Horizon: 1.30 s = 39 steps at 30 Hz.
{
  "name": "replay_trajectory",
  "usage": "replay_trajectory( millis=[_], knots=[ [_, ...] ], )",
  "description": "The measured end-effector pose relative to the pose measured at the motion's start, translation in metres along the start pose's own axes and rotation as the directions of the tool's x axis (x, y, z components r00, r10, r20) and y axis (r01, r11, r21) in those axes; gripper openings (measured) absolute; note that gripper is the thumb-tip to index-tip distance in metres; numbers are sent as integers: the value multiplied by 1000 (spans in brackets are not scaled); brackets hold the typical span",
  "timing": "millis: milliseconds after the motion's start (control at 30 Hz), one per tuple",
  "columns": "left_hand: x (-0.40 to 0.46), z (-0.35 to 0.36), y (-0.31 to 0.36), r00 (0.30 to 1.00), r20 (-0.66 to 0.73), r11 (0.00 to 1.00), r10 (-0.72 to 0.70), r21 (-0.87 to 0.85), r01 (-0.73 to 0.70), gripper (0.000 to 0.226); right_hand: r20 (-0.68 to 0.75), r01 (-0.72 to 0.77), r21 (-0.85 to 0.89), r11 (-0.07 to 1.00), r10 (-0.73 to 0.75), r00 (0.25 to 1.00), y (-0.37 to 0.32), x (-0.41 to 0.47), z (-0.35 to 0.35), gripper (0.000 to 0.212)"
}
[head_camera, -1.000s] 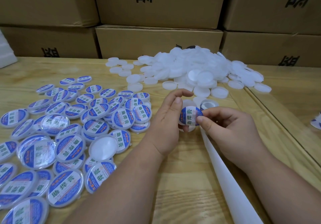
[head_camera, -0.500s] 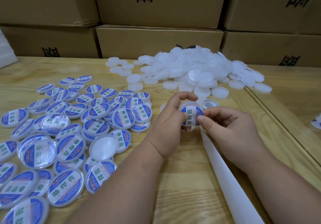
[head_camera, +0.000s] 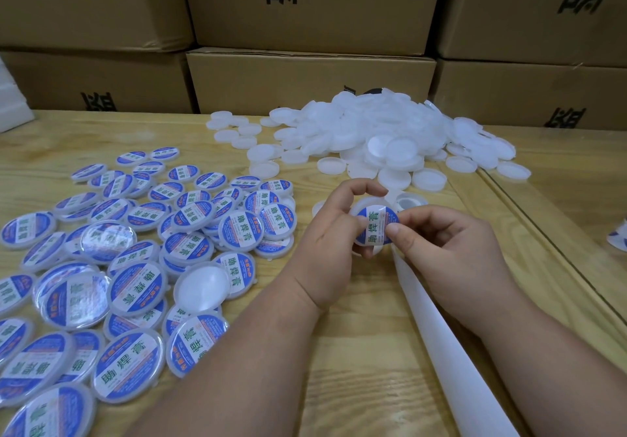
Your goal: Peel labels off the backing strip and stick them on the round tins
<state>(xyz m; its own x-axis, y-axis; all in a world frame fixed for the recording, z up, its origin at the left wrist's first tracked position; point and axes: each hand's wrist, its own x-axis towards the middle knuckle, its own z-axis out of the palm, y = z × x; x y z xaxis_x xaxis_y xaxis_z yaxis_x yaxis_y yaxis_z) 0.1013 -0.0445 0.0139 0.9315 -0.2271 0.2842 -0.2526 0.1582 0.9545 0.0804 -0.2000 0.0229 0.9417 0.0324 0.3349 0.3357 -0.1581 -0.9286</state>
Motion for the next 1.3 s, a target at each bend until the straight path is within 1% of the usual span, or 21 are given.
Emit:
replay_trajectory(
  millis=[300, 467, 567, 667, 700, 767, 800, 833, 900, 1000, 1100, 1200, 1300],
  knots=[
    [1, 2, -1, 1000, -2, 1000, -15, 12, 15, 49, -29, 7, -1, 1000, -7, 1000, 3, 1, 0, 29],
    [-2, 3, 0, 1000, -10, 999, 28, 25, -28, 47, -41, 19, 5, 1000, -19, 999, 4, 1, 0, 29],
    [-3, 5, 0, 998, -48, 998, 48, 50, -46, 45, -43, 17, 7, 1000, -16, 999, 6, 1, 1, 30],
    [-4, 6, 0, 994, -89, 993, 61, 102, -52, 48, -16, 42, 19, 999, -42, 999, 5, 0, -1, 35],
    [-4, 6, 0, 993, -100, 991, 64, 125, -52, 50, -7, 48, 34, 998, -48, 999, 5, -1, -1, 33],
    [-4, 7, 0, 990, -126, 984, 66, 174, -43, 51, 3, 38, 74, 997, -38, 999, 4, -2, -2, 17],
    [-4, 7, 0, 988, -143, 981, 62, 193, -34, 50, 3, 29, 86, 996, -29, 1000, 4, -2, -2, 17],
    [-4, 7, 0, 985, -162, 979, 56, 204, -22, 50, 1, 17, 112, 994, -17, 1000, 5, -2, -3, 22],
    [-4, 6, -1, 978, -203, 978, 42, 207, 1, 51, -5, -5, 183, 983, 6, 1000, 6, -1, -5, 30],
    [-2, 6, -3, 971, -237, 975, 36, 223, 18, 50, -8, -3, 222, 975, 5, 1000, 5, 0, -5, 32],
    [-2, 4, -3, 965, -259, 976, 41, 217, 17, 50, -16, 6, 232, 973, -2, 1000, 6, 0, -6, 32],
    [-1, 2, -2, 959, -279, 981, 39, 191, 16, 50, -73, 19, 241, 970, -1, 997, 6, 1, -9, 29],
    [0, 0, -2, 939, -341, 984, 40, 177, 22, 43, -117, 27, 220, 975, -2, 993, 8, 3, -12, 26]
  ],
)
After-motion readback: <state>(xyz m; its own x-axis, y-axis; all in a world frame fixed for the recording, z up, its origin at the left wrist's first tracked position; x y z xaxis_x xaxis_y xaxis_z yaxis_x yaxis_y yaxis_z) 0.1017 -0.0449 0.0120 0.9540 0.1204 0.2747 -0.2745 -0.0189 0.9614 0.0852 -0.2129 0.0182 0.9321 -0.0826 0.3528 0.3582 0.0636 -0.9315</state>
